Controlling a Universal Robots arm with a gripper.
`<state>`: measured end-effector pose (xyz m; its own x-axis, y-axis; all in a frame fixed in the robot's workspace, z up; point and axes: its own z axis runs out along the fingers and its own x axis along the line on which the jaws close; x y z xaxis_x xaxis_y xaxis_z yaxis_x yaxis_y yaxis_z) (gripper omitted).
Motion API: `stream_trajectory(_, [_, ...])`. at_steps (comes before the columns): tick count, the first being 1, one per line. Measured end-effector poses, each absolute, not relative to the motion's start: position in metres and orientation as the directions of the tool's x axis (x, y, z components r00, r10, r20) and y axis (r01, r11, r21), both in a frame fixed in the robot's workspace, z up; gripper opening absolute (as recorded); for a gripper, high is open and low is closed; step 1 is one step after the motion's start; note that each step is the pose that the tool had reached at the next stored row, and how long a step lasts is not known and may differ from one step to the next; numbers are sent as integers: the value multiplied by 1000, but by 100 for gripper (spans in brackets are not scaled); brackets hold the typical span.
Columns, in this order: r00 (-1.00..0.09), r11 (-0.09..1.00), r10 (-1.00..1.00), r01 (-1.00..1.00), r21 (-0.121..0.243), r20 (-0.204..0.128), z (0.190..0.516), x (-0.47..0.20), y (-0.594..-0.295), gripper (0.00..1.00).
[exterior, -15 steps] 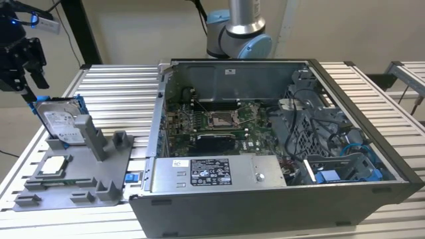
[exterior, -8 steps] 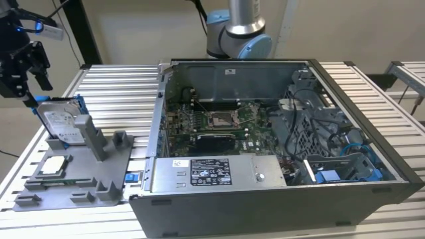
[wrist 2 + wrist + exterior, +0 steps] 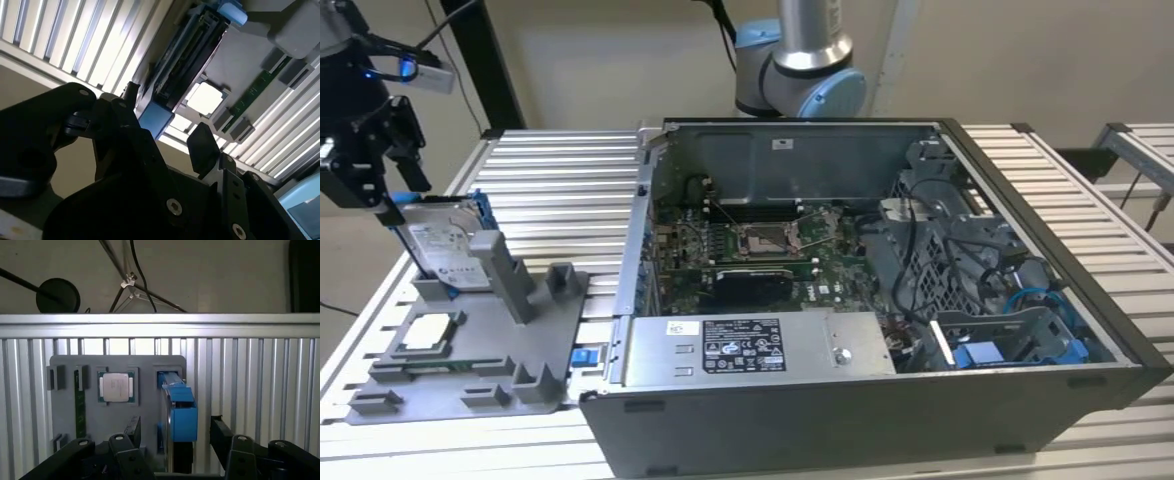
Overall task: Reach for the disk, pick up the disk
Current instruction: 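Pick up the disk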
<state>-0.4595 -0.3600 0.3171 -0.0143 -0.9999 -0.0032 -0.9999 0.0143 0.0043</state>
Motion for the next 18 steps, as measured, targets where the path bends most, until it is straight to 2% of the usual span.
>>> stream_trajectory(18, [6,-6,-1000,-1000,4,-3,284,-458,-357,100])
